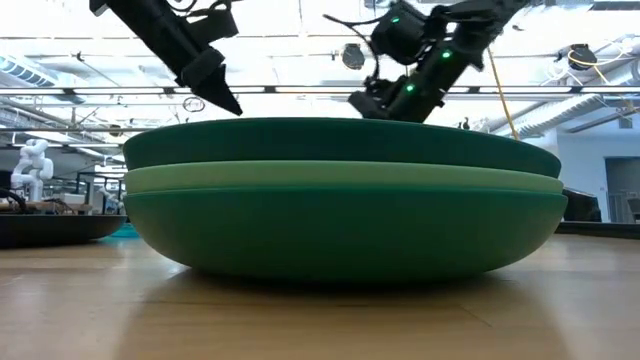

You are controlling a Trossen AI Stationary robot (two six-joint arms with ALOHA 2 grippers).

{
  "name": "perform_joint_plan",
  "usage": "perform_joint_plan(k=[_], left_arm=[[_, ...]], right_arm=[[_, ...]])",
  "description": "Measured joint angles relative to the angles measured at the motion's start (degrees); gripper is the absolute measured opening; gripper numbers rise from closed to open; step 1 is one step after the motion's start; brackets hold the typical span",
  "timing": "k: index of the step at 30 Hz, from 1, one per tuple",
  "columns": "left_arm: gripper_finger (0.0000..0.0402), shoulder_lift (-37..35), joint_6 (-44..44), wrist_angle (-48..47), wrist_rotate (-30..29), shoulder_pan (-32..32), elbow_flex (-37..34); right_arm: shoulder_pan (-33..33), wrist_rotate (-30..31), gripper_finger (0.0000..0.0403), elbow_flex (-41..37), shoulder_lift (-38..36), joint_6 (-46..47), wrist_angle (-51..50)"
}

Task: Stack plastic plates
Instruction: Stack the purple plate on top of the dark green plate

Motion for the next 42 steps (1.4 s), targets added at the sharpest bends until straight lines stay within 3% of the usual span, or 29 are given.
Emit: perform_joint_plan(k=[9,18,27,42], left_arm=[[0.0069,-2.23,-2.94,-8.58,-5.72,0.24,-0.03],[0.0069,-10.49,-3.22,-7.32,-5.88,0.05,-3.08],[0.0069,-18.14,-3.21,-6.29,-5.85,-2.4,-4.63],[0.0069,-19.07,-2.64,-8.58,-5.81,-3.54,-4.68]], right_arm=[[0.62,-0.04,0.0137,10.27,9.48,5.31,-8.51],[0.9,-0.15,0.0169,15.85,14.86,7.5,-8.71],[0.92,-3.01,0.0173,22.89,18.98,6.07,-8.31],[0.87,-2.92,0.0174,26.49,23.93,7.2,-13.01]])
